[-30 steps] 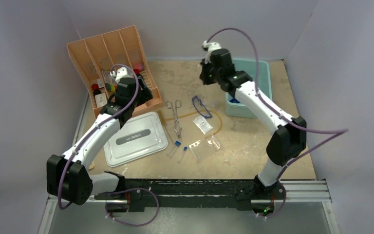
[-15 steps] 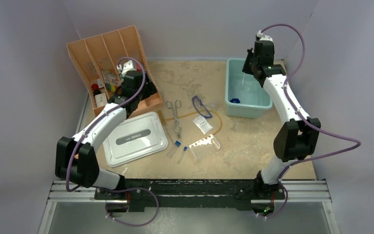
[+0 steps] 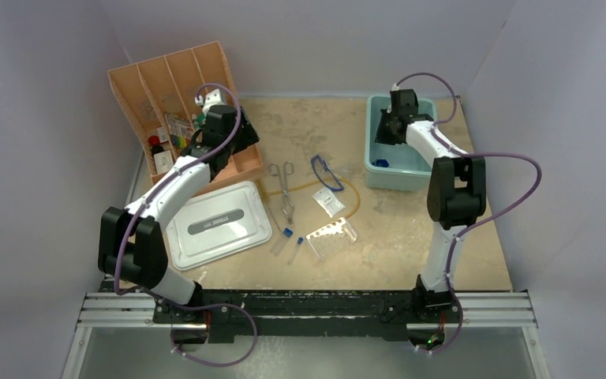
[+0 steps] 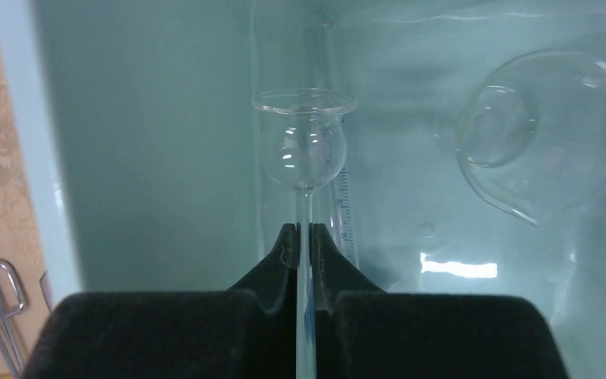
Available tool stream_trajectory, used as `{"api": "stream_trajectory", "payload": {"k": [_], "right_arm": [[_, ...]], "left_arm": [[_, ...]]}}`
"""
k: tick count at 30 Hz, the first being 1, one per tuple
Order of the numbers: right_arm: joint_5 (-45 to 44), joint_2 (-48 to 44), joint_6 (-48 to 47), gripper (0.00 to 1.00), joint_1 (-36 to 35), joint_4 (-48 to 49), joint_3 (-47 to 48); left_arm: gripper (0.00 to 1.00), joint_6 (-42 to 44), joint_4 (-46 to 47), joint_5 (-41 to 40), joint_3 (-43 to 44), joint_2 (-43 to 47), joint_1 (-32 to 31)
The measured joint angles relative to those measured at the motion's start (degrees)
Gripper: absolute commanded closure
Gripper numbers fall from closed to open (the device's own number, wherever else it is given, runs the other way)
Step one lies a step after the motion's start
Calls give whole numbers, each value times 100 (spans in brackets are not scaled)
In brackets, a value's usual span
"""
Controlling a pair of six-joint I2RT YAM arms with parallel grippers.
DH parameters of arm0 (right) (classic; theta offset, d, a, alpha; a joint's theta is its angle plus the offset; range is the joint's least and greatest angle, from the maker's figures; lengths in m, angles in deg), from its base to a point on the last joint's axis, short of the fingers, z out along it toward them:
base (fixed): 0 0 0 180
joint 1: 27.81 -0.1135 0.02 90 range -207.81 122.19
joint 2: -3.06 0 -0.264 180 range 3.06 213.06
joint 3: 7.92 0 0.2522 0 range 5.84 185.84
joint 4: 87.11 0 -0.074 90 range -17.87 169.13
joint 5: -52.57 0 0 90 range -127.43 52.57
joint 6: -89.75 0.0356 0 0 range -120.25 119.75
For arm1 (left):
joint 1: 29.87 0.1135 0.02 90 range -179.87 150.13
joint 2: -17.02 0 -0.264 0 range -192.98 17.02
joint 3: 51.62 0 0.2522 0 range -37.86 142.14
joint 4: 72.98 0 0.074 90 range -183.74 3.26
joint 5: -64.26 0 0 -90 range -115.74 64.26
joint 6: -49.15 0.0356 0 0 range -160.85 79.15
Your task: Organize the chemistry lab equipment
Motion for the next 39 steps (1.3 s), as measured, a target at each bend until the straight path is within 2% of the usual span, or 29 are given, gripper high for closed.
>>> {"api": "stream_trajectory", "payload": {"k": [8,12,18,25,31,39], "right_arm": [[278,459,66,99,2,133,0],[315,544,66,88,2,166,0],[363,551,63,63,2,216,0],[354,496,48,56,7,184,0],[227,-39,2,51,4,-37,20],[-155,-1257,-223,40,-164,-68,221]], "left_arm": [[32,111,-4,0,118,-129,0],[32,142,-4,0,127,-133,0],[32,144,-9,0,127,-136,0],[32,153,-35,-2,138,-136,0],[32,166,-33,-11,142,-127,0],[32,140,-4,-20,61,118,0]]}}
